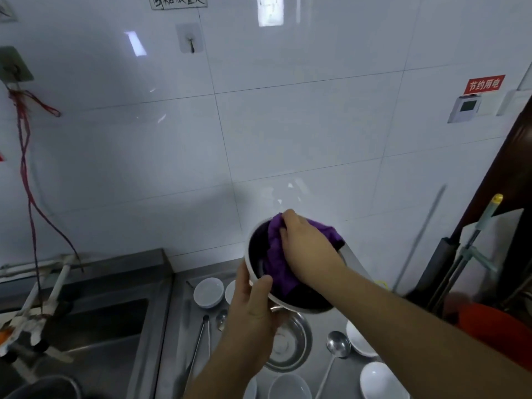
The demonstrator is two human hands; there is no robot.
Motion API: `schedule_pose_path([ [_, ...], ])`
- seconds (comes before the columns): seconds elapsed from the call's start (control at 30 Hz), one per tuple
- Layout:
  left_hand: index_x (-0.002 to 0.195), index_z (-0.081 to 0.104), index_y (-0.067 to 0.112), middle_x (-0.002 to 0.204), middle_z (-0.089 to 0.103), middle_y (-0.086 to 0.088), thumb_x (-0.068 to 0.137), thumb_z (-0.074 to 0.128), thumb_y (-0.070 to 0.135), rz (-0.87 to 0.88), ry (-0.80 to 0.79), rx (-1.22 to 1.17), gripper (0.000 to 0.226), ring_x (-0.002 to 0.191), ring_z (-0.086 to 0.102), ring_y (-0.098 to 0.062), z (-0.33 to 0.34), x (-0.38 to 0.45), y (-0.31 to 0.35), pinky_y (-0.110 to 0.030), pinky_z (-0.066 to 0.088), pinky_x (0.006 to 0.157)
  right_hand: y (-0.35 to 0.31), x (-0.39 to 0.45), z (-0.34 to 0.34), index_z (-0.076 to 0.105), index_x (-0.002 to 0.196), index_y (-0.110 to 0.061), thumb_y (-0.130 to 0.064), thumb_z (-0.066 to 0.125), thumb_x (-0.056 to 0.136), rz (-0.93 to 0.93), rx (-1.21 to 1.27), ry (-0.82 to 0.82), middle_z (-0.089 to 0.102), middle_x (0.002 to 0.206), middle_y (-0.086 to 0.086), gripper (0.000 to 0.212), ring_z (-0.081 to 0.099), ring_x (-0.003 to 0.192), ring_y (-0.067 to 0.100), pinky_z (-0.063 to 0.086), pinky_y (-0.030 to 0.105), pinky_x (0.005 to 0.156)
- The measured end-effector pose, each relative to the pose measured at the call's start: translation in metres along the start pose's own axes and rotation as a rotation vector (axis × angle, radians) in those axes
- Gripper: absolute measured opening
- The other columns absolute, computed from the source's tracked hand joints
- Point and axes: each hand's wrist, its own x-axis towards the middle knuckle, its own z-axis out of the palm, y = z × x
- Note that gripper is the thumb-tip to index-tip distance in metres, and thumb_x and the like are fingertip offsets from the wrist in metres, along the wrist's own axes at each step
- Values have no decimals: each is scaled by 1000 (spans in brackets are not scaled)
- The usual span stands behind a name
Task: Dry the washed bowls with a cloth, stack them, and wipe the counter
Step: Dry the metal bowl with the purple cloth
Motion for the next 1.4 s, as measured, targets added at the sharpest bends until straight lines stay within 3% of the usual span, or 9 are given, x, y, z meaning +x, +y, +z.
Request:
schedule_pose_path([
  [0.13,155,45,24,125,73,9,105,57,10,160,2,183,53,114,74,-21,9,4,9,-43,65,80,6,15,-10,39,140,-12,-20,44,103,-58,-183,14,64,124,11,38,67,104,33,55,45,85],
  [0.27,150,46,49,132,72,1,95,60,19,149,-13,217,64,120,72,-25,18,4,12,-48,64,85,18,5,-9,40,144,-3,-16,44,101,5,-290,-162,69,118,15,45,68,100,30,49,36,77],
  [0.43,149,45,55,140,68,3,93,62,22,88,-15,274,67,125,69,-23,16,11,10,-50,61,95,17,-30,-14,53,113,-16,-31,47,104,12,111,-299,67,91,3,19,62,76,17,44,30,61],
  [0.57,147,52,48,137,70,-3,91,69,42,40,-39,211,59,124,69,-27,13,13,13,-37,62,90,12,-56,-24,70,112,-34,-48,55,99,36,668,-302,73,106,-6,24,70,98,16,59,37,91],
  [0.7,143,59,42,139,69,-7,86,81,52,-40,-78,148,63,126,68,-30,13,16,14,-39,61,93,22,-65,-22,63,123,-58,-52,61,86,16,904,-418,71,114,-17,37,70,103,7,58,23,83],
  [0.83,145,57,45,141,67,-9,97,64,41,-77,-66,113,49,128,67,-34,18,14,3,-51,61,92,34,-50,-17,43,150,-42,-43,54,106,-205,431,-167,58,144,-8,45,57,127,13,46,34,112],
  [1.0,142,57,47,134,72,-4,86,69,45,6,-16,149,58,118,73,-31,32,9,2,-51,63,84,34,-20,-29,41,151,-20,-35,46,110,-311,-80,46,56,144,4,45,52,123,28,45,45,107],
  [1.27,147,47,53,129,74,-1,93,61,24,189,3,361,63,116,73,-24,40,12,7,-46,64,87,16,-24,-36,49,140,-2,-15,40,108,-154,-503,-229,38,142,28,36,58,112,40,45,41,79],
  [1.4,153,38,55,139,68,12,84,64,37,241,-21,498,76,126,67,-14,40,14,7,-28,58,97,14,-36,-41,52,144,-12,-30,38,112,-80,-120,-305,48,139,21,39,61,115,39,53,44,101],
])
